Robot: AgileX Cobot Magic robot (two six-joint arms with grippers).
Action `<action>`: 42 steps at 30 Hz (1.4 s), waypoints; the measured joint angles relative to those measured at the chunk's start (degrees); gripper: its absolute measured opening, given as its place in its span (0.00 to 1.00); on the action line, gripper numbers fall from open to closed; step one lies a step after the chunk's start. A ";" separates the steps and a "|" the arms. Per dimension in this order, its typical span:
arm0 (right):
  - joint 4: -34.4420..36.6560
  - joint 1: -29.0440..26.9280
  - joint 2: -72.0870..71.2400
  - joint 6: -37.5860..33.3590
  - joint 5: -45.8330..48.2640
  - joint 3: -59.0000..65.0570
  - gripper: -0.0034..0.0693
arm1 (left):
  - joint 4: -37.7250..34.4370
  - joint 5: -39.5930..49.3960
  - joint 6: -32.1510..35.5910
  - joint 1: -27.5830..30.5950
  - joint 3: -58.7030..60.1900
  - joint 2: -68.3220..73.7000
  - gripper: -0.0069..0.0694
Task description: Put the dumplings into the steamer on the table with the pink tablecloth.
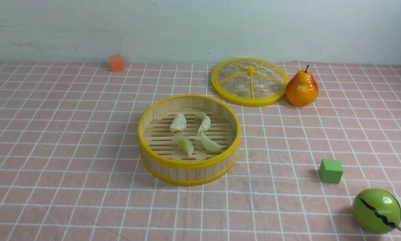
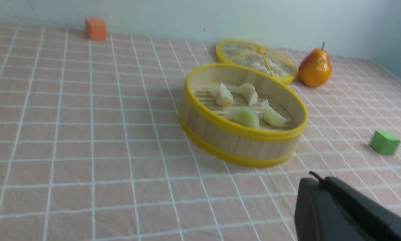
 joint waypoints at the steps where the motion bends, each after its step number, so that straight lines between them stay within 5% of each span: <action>1: 0.00 0.00 0.00 0.00 0.00 0.00 0.05 | -0.47 -4.70 0.00 2.61 3.30 0.00 0.07; 4: 0.00 0.00 0.00 0.00 0.00 0.00 0.06 | -0.91 -14.14 0.00 9.12 9.44 0.00 0.07; 10: 0.00 0.00 0.00 0.00 0.00 0.00 0.07 | 0.48 -17.55 0.00 17.14 17.10 0.00 0.07; 19: 0.00 0.00 0.00 0.00 0.00 0.00 0.09 | 2.21 -8.25 0.05 17.73 18.13 0.00 0.07; 42: 0.00 0.00 0.00 0.00 0.00 0.00 0.14 | 2.41 -7.77 0.10 17.73 18.20 0.00 0.07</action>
